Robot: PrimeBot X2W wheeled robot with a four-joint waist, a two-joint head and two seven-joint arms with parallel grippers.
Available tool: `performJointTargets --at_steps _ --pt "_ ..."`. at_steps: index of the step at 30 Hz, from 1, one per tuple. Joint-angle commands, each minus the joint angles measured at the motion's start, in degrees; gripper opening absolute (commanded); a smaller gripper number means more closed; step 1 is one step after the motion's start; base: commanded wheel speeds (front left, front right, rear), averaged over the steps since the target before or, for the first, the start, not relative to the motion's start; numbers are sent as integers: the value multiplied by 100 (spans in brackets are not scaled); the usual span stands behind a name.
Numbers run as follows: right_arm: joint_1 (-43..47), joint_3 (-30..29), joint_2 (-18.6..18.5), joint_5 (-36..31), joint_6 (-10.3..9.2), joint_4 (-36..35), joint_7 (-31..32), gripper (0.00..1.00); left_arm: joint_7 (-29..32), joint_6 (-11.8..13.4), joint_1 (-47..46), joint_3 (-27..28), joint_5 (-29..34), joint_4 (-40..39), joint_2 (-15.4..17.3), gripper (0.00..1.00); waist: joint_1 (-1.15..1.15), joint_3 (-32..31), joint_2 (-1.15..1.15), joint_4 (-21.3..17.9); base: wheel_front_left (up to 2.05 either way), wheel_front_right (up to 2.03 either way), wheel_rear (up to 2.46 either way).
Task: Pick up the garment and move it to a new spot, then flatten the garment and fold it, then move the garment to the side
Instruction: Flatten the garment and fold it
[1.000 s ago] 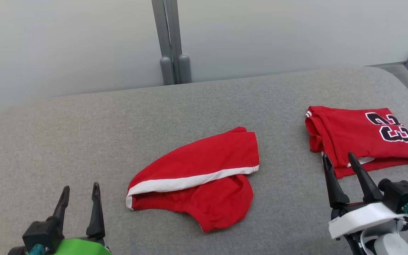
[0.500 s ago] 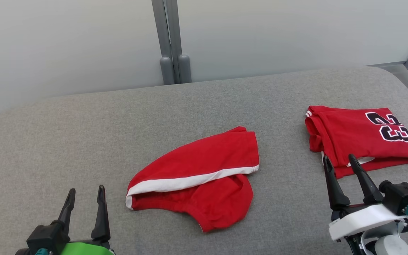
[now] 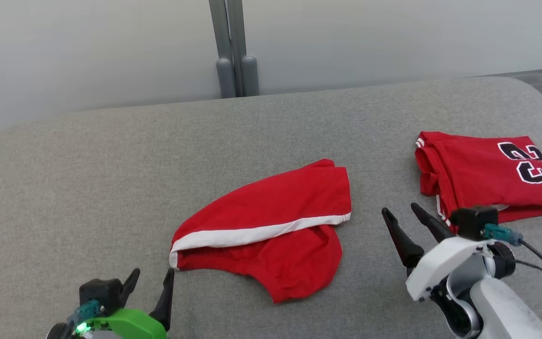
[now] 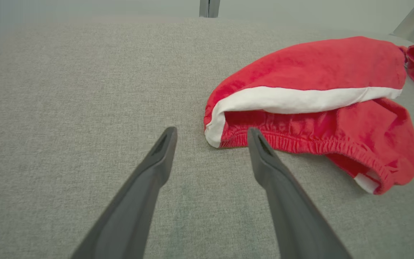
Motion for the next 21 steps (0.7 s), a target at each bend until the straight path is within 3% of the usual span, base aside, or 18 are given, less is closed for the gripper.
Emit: performJointTargets --at_steps 1,10,21 --pt "-227 64 -37 168 -3 90 105 100 122 -65 -247 -9 -45 46 10 100 0 281 0 164 0 0 0" --pt "-1090 728 -137 853 -2 867 710 100 832 -440 -1019 -349 -237 637 -205 100 0 837 0 430 0 0 0" --pt "-1661 1382 -228 1308 -2 1369 471 100 770 -697 -1611 -431 -328 1302 -427 100 0 1149 0 572 0 0 0"
